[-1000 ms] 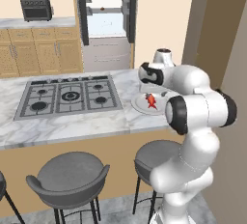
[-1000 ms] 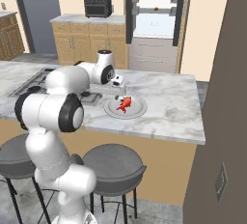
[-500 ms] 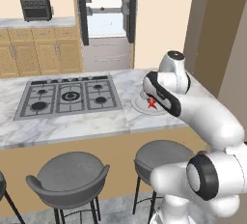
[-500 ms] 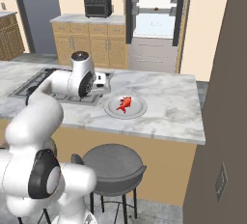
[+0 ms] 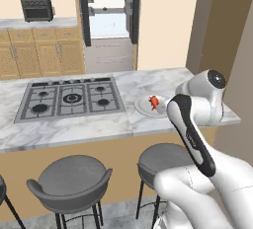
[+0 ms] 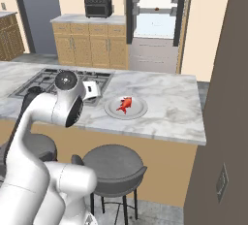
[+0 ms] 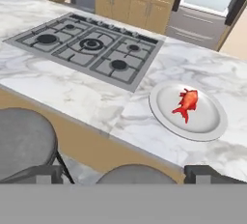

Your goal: Take the cheese, fish, and mushroom from the fridge and place them on the plate on the dining counter to create an appetizer plate.

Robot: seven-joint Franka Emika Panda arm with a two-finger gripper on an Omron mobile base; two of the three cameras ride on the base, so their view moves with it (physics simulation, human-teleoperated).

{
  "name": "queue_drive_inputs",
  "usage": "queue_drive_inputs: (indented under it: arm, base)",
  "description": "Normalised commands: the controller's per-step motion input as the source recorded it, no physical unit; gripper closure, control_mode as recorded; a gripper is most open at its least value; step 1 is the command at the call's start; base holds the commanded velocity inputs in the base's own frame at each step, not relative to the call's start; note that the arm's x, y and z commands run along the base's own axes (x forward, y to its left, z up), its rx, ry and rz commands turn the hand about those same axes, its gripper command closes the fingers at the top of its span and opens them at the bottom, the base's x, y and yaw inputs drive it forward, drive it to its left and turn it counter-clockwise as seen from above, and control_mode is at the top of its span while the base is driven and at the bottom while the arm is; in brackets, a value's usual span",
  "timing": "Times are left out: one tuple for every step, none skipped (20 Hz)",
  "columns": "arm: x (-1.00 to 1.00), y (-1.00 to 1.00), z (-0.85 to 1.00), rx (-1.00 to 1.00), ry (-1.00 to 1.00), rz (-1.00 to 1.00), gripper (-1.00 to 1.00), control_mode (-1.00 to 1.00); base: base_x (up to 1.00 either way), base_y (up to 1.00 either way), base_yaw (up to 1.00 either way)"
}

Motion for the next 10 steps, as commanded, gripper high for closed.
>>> queue_drive_inputs:
  arm:
    - [-0.51, 0.0, 0.22, 0.0, -0.08, 0.08, -1.0, -1.0]
    - [-0.29, 0.0, 0.14, 0.0, -0.02, 0.06, -1.0, -1.0]
    - [-0.01, 0.0, 0.03, 0.0, 0.0, 0.02, -1.0, -1.0]
    - [0.0, 0.0, 0.0, 0.0, 0.0, 0.0, -1.0, -1.0]
    - [0.06, 0.0, 0.0, 0.0, 0.0, 0.0, -1.0, -1.0]
    - [0.04, 0.0, 0.0, 0.0, 0.0, 0.0, -1.0, -1.0]
    - [0.06, 0.0, 0.0, 0.0, 0.0, 0.0, -1.0, -1.0]
    - [0.0, 0.0, 0.0, 0.0, 0.0, 0.0, -1.0, -1.0]
    - [0.0, 0.0, 0.0, 0.0, 0.0, 0.0, -1.0, 1.0]
    - [0.0, 0.0, 0.0, 0.0, 0.0, 0.0, -1.0, 1.0]
  base:
    - [0.0, 0.0, 0.0]
    - [0.0, 0.0, 0.0]
    - [0.0, 0.0, 0.0]
    - [0.0, 0.0, 0.0]
    - [0.0, 0.0, 0.0]
    - [0.0, 0.0, 0.0]
    - [0.0, 0.0, 0.0]
    - [0.0, 0.0, 0.0]
    - [-0.07, 0.0, 0.0]
    - [-0.45, 0.1, 0.0]
